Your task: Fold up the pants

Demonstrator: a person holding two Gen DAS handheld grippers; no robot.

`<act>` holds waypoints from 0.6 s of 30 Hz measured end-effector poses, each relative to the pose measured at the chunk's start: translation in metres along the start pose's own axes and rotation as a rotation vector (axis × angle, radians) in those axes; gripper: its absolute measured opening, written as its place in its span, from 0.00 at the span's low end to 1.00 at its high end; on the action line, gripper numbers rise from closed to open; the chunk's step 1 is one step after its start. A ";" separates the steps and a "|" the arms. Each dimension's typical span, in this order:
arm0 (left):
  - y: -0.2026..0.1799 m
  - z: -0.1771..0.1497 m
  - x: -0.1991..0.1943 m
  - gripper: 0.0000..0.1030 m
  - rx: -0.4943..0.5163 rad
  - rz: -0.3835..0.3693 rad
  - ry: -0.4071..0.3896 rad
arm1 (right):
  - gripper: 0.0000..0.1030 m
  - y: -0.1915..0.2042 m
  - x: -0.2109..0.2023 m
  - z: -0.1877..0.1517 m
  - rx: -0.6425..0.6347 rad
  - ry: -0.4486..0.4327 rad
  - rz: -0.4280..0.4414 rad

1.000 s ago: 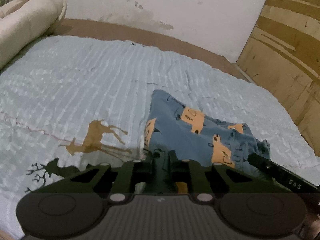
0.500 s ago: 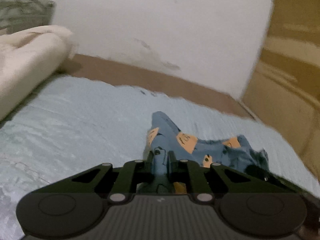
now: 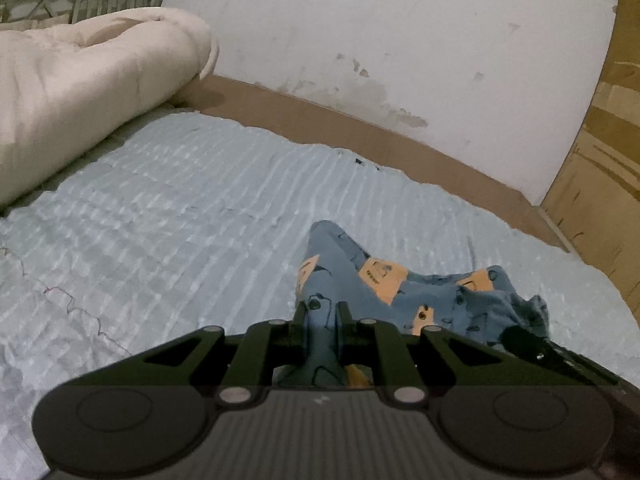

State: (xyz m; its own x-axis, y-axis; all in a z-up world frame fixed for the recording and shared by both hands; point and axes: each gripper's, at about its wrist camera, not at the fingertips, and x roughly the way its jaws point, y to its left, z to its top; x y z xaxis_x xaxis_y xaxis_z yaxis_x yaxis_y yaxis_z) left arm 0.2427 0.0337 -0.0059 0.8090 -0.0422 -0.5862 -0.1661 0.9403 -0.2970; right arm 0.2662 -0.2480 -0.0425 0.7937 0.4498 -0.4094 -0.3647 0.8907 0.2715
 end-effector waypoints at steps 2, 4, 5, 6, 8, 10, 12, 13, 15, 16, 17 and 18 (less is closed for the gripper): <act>0.002 -0.002 0.001 0.13 -0.002 0.001 0.006 | 0.16 -0.002 0.000 -0.001 0.012 0.002 0.002; 0.005 -0.004 0.002 0.15 -0.001 0.006 0.019 | 0.17 -0.002 0.001 -0.001 0.014 0.009 0.000; 0.005 -0.004 0.003 0.16 0.000 0.013 0.030 | 0.18 -0.001 0.002 -0.001 0.013 0.016 -0.003; 0.004 -0.004 0.003 0.18 -0.003 0.025 0.036 | 0.19 -0.001 0.002 -0.001 0.012 0.023 -0.010; 0.003 -0.004 0.000 0.27 -0.004 0.037 0.042 | 0.23 0.000 0.004 0.000 0.015 0.036 -0.035; 0.001 -0.006 -0.007 0.47 -0.002 0.039 0.038 | 0.29 0.000 0.001 -0.001 0.024 0.033 -0.059; -0.001 -0.006 -0.015 0.58 0.011 0.041 0.023 | 0.34 0.000 -0.005 -0.001 0.037 0.025 -0.072; -0.003 -0.006 -0.019 0.59 0.021 0.039 0.016 | 0.36 0.000 -0.008 0.000 0.041 0.020 -0.075; -0.006 -0.005 -0.029 0.67 0.032 0.030 0.005 | 0.38 0.000 -0.017 0.001 0.045 0.007 -0.086; -0.008 -0.004 -0.034 0.69 0.036 0.026 -0.003 | 0.40 0.000 -0.022 0.001 0.045 -0.001 -0.088; -0.011 -0.003 -0.040 0.73 0.043 0.022 -0.015 | 0.42 0.001 -0.028 0.002 0.045 -0.012 -0.090; -0.013 -0.003 -0.046 0.76 0.052 0.020 -0.027 | 0.46 0.002 -0.035 0.002 0.045 -0.024 -0.091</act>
State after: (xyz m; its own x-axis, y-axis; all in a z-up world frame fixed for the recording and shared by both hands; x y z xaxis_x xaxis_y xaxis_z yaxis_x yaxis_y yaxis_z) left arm 0.2061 0.0229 0.0227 0.8212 -0.0150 -0.5704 -0.1530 0.9573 -0.2454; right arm 0.2384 -0.2620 -0.0262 0.8345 0.3647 -0.4131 -0.2687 0.9238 0.2728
